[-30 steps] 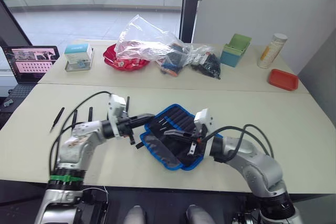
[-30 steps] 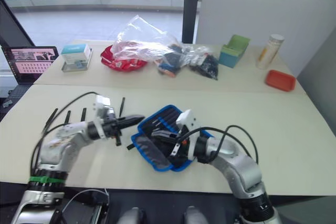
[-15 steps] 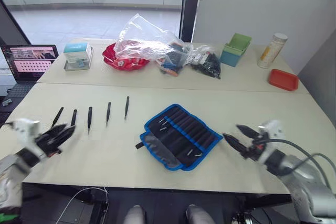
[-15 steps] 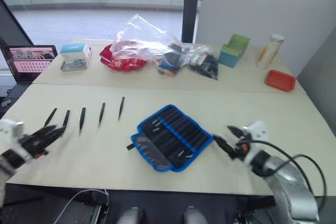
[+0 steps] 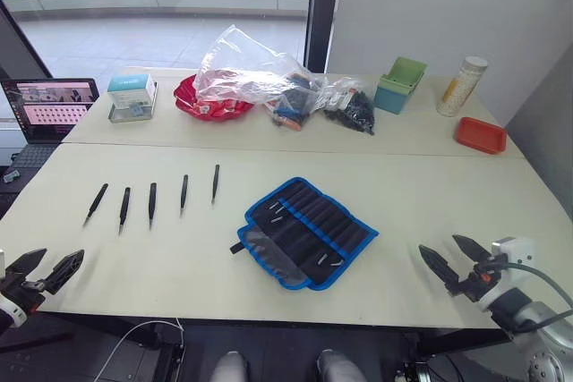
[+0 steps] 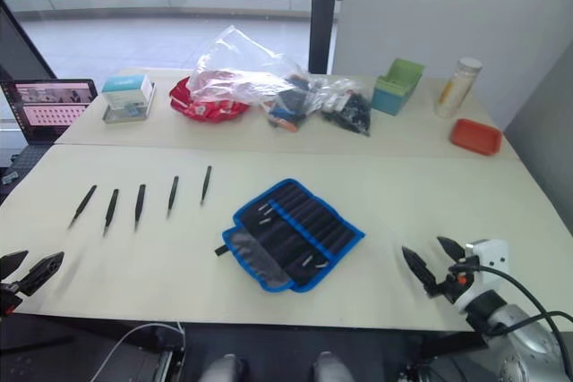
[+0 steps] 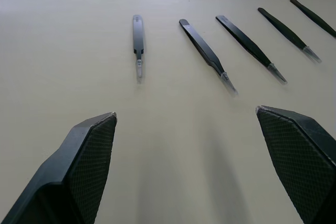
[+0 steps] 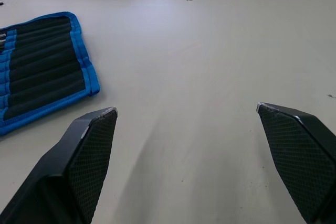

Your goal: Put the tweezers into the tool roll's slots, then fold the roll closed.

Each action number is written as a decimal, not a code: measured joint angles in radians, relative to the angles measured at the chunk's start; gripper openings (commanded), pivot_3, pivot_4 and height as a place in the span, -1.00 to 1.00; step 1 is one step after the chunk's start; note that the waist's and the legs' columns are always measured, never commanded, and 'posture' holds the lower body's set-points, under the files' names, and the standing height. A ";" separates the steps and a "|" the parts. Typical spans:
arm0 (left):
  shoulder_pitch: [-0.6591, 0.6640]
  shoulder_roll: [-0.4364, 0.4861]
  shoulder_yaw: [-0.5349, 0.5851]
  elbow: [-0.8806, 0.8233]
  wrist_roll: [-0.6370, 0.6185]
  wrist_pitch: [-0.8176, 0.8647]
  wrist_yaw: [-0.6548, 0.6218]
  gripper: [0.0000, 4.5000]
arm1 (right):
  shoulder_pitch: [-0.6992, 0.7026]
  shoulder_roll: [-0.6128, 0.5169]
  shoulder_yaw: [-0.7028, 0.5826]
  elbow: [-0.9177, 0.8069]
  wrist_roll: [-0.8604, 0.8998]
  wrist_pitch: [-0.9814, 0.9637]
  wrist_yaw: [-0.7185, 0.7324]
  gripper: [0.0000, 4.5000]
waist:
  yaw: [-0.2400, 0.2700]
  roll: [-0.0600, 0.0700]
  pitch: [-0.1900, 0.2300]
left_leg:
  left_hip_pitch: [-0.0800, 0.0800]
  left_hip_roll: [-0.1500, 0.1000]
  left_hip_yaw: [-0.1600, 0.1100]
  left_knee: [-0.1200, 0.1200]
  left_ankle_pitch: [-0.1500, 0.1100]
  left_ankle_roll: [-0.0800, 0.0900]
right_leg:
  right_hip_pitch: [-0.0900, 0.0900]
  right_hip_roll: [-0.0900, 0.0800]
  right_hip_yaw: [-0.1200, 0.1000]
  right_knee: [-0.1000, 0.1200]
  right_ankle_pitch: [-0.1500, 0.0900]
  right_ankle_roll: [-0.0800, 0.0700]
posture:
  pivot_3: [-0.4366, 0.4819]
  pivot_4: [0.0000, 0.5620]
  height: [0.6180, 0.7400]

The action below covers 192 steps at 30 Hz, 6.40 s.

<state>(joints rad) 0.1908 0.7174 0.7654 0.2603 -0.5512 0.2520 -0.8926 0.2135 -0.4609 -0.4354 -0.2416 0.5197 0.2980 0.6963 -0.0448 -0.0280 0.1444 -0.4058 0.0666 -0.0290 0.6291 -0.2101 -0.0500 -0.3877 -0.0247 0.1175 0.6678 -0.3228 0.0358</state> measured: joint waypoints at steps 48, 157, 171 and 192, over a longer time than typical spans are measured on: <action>-0.794 0.096 -0.319 1.011 0.320 -0.417 0.128 -1.00 | -0.501 -0.316 0.372 -0.306 0.325 0.485 0.184 1.00 | 0.033 -0.005 0.001 | -0.001 -0.005 -0.005 0.004 0.000 0.000 | -0.001 -0.003 -0.004 0.014 0.001 0.000 | -0.05 -0.47 0.72; -0.967 -0.232 -1.201 -0.227 0.209 0.777 0.165 -1.00 | -0.146 0.021 0.532 -0.168 -0.283 0.186 -0.201 -1.00 | 0.022 -0.006 0.001 | -0.007 -0.013 -0.018 0.011 0.000 0.000 | 0.003 0.000 0.002 0.013 -0.001 0.004 | -0.05 -0.47 0.72; -1.021 -0.434 -1.193 0.115 0.345 0.424 0.105 -1.00 | -0.123 0.021 0.536 -0.195 -0.293 0.201 -0.219 -1.00 | 0.030 -0.006 0.000 | -0.004 -0.015 -0.020 0.013 0.000 0.000 | 0.009 -0.001 0.002 0.011 -0.002 0.005 | -0.05 -0.47 0.72; -0.655 -0.207 -0.729 -0.418 0.102 0.384 -0.032 0.99 | -0.114 0.043 0.562 -0.194 -0.312 0.200 -0.240 -1.00 | -0.004 -0.005 0.000 | 0.002 -0.015 -0.024 0.011 0.000 0.001 | 0.018 -0.001 0.003 0.008 -0.004 0.007 | -0.05 -0.47 0.72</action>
<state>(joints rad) -0.4644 0.5099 0.0360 -0.1576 -0.4490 0.6357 -0.9241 0.0994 -0.4178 0.1265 -0.4352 0.2073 0.4980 0.4566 -0.0490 -0.0335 0.1448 -0.4041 0.0515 -0.0533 0.6399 -0.2104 -0.0491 -0.3696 -0.0253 0.1204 0.6758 -0.3272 0.0429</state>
